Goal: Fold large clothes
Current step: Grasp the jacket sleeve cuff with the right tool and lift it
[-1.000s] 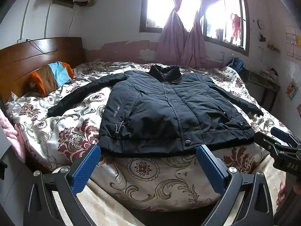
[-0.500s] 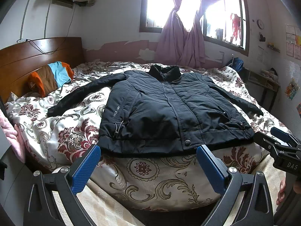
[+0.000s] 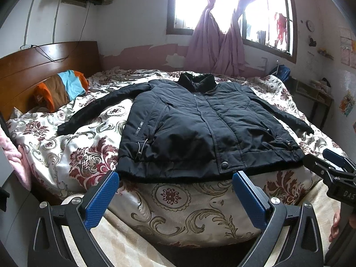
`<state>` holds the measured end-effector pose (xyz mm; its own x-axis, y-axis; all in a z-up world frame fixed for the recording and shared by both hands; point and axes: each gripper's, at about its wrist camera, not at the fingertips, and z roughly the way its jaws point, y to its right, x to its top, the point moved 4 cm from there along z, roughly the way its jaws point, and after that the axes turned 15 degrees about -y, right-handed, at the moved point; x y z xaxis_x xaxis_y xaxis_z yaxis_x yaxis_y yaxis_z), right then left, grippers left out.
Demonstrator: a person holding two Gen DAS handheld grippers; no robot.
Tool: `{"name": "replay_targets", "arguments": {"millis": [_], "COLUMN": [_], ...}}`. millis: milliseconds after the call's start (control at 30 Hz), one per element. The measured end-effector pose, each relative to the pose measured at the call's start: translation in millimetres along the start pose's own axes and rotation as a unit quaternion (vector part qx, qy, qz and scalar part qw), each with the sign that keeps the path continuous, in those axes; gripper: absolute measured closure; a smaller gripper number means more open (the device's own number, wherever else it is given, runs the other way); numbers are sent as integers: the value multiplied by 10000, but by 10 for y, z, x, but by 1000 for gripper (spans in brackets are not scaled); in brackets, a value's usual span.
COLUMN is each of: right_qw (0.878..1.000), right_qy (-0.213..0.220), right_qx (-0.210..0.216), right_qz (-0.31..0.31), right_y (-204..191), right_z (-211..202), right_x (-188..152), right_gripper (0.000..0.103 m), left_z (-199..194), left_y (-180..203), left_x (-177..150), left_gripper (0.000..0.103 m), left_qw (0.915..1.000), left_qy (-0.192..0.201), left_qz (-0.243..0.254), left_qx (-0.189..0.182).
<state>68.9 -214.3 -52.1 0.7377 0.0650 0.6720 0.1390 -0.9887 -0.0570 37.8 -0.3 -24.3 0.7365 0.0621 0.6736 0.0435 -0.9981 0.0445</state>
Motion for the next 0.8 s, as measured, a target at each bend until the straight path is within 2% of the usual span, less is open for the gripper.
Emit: {"name": "replay_targets", "arguments": {"millis": [333,533,633,800], "right_qw": [9993,9976,9957,9946], "right_qy": [-349,-497,-349,25], "right_qx": [73,234,370,127], "right_qz": [75,426,770,1031], "right_y": [45,219,419,818], "right_z": [133,240,248,314], "right_x": [-23,27,177,562], "right_gripper": [1,1,1,1], "left_z": [206,369,449,597], "left_y": [-15,33,89,199], "left_x": [-37,-4,55,266], "left_gripper": [0,0,0,0], "left_qw": [9988,9968,9956,9935], "left_qy": [-463,-753,-831,-907], "left_qz": [-41,36,179,368], "left_qx": [131,259,402,589]}}
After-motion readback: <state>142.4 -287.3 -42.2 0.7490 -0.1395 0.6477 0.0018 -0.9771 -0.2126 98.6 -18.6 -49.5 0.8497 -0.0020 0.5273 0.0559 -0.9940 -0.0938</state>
